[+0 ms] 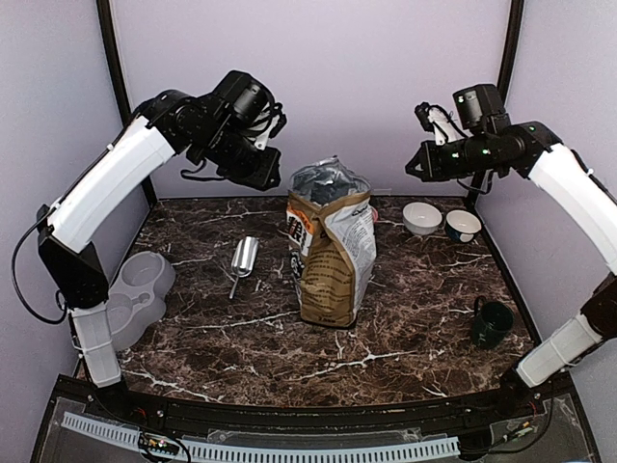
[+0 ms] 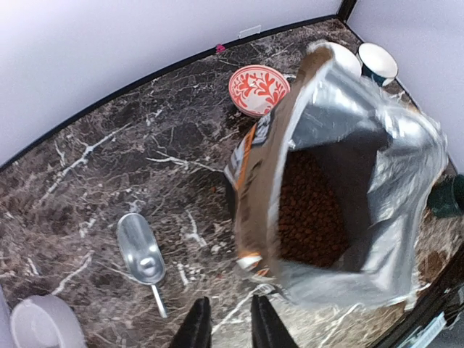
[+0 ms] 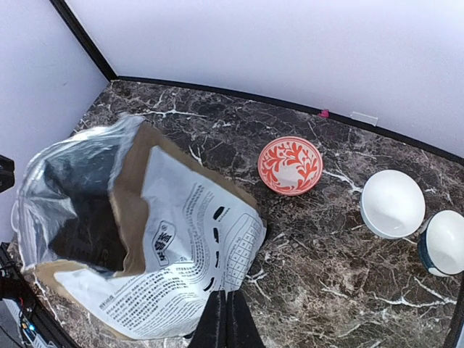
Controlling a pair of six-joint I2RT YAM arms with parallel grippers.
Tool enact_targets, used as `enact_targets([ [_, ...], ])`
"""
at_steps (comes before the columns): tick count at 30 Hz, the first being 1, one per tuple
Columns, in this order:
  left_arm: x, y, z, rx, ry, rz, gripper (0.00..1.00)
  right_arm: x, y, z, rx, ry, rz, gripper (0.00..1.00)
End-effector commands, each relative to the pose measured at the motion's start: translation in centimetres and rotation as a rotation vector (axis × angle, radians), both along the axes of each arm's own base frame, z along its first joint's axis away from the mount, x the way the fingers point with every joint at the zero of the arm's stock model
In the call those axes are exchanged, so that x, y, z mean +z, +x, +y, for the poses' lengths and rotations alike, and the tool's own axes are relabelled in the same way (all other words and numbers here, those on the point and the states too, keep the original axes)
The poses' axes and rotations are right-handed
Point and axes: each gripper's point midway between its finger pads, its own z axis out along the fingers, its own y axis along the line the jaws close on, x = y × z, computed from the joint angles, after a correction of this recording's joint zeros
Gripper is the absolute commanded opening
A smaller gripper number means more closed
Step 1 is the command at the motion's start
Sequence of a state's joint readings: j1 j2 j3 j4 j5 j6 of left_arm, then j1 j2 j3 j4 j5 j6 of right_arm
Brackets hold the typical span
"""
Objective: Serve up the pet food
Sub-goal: Open the seal of the pet food bag, then move the pet food bowl to the center of the board.
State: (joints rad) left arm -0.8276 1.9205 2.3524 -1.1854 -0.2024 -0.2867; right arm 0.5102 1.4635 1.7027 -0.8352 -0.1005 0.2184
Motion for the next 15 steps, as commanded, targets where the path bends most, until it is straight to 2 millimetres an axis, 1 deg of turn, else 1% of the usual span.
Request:
enact_targets([
  [1,1.9,-0.4,1.4,0.002,-0.023,-0.071,0.30,1.1,-0.2,0.5,0.013,0.066,-0.049,0.03],
  [4,1.7,-0.3,1.8,0.009,-0.019,-0.094,0.44,1.6,-0.3,0.3,0.013,0.073,-0.077,0.14],
  [6,1.6,-0.3,2.2,0.012,-0.017,-0.107,0.54,2.1,-0.2,-0.2,-0.002,0.073,-0.107,0.23],
  [8,1.7,-0.5,2.8,0.019,-0.019,-0.127,0.61,2.6,-0.1,-1.0,-0.028,0.072,-0.135,0.30],
  [10,1.9,-0.9,3.7,0.023,-0.018,-0.153,0.69,2.9,0.2,-1.9,-0.061,0.065,-0.163,0.35],
  [11,2.3,-1.2,4.4,0.029,-0.026,-0.173,0.73,2.9,0.3,-2.3,-0.077,0.062,-0.176,0.36],
  [15,3.0,-2.7,6.9,0.049,-0.041,-0.229,0.84,2.8,0.8,-4.0,-0.138,0.047,-0.214,0.38],
])
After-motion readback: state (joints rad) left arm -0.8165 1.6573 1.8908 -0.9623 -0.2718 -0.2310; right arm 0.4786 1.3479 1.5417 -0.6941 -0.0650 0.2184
